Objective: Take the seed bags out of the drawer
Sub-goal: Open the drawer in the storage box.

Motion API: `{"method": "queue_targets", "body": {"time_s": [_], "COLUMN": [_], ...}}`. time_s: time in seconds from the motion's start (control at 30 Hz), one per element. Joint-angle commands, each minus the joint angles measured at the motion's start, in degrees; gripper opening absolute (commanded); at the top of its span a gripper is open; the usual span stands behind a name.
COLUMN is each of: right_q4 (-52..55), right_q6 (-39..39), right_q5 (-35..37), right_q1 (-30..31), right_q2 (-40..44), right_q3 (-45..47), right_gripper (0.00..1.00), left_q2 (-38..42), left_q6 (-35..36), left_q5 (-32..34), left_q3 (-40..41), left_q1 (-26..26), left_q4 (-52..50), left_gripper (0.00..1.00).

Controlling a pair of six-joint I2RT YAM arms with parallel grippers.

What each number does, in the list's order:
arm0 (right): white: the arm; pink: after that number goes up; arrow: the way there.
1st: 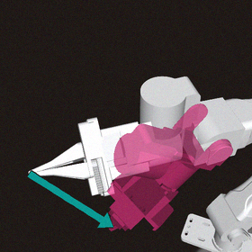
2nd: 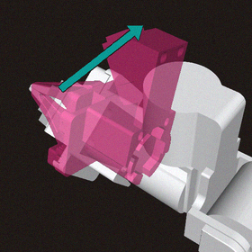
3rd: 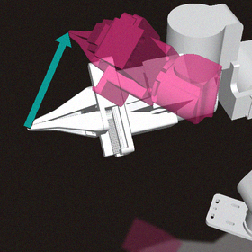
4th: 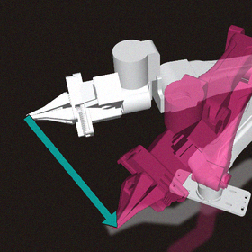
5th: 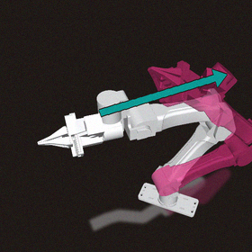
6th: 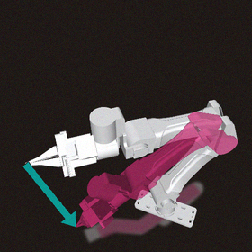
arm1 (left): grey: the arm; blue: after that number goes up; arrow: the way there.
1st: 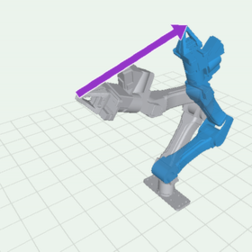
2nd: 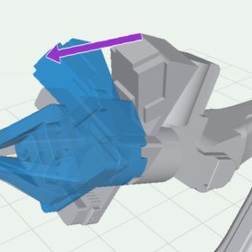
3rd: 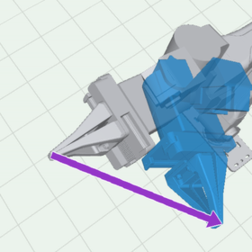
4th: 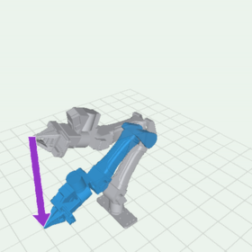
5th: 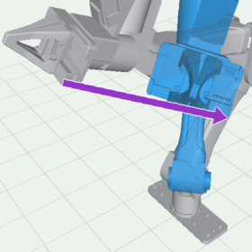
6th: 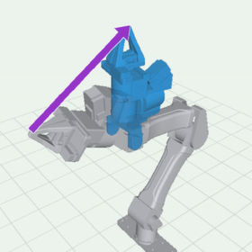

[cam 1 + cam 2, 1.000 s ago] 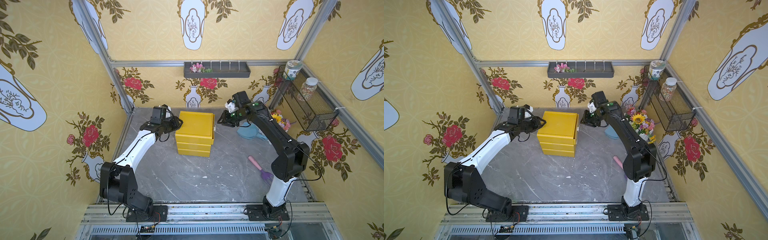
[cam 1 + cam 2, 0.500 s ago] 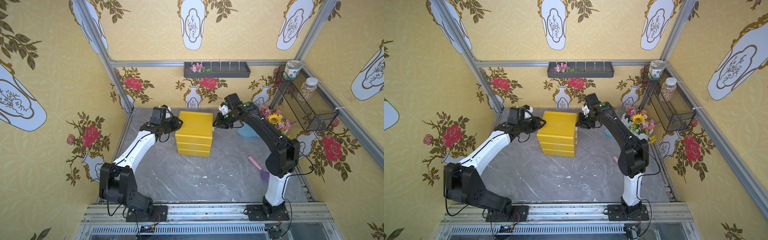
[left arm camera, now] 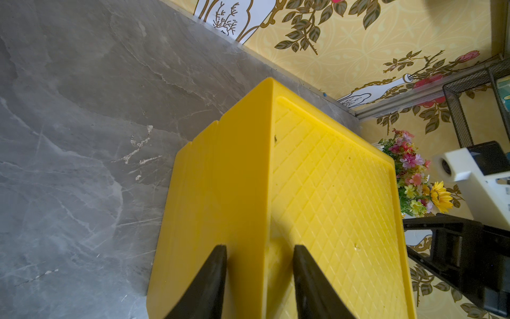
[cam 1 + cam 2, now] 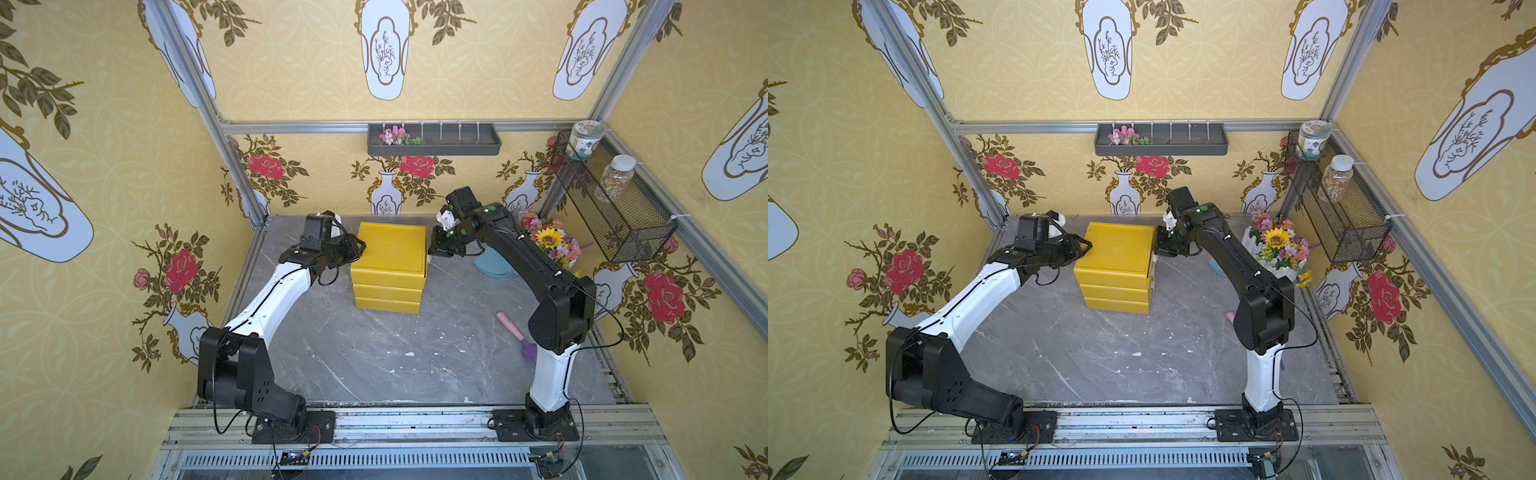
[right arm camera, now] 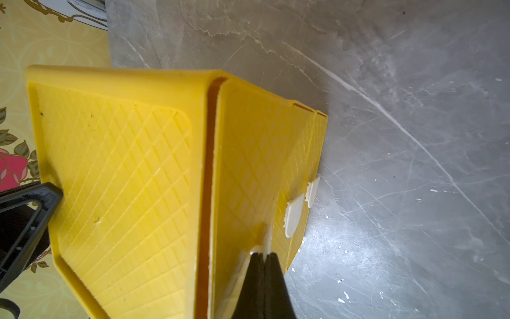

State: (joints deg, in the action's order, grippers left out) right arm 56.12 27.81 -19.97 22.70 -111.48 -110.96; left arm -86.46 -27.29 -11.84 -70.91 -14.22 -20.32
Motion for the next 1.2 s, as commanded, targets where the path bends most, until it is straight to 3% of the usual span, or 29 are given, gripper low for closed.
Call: {"method": "queue_targets", "body": {"time_s": [0.0,0.57,1.07,1.17], "right_q4": [2.0,6.0,5.4,5.1], "right_q6": [-2.3,-7.9,-7.9,-7.8], "right_q5": [1.5,2.6,3.4,3.3], "right_q1": [-0.7,-10.5,-12.0,-11.9], "right_q2": [0.7,7.1,6.9,6.6], "right_q3": [-0.7,4.2,5.0,5.0], "right_gripper": [0.00,0.00,0.00,0.11], "left_q2": [-0.5,-1.1,-0.7,-0.7], "left_q6": [0.2,-0.1,-0.4,-0.3], "left_q5": [1.3,1.6,1.6,1.5], "left_q3": [0.8,0.7,1.3,1.3], "left_q1": [0.0,-0.1,0.0,0.0], "left_q4": [-6.4,-5.8,-5.7,-5.7], "left_gripper": [0.44,0.44,0.44,0.44]}}
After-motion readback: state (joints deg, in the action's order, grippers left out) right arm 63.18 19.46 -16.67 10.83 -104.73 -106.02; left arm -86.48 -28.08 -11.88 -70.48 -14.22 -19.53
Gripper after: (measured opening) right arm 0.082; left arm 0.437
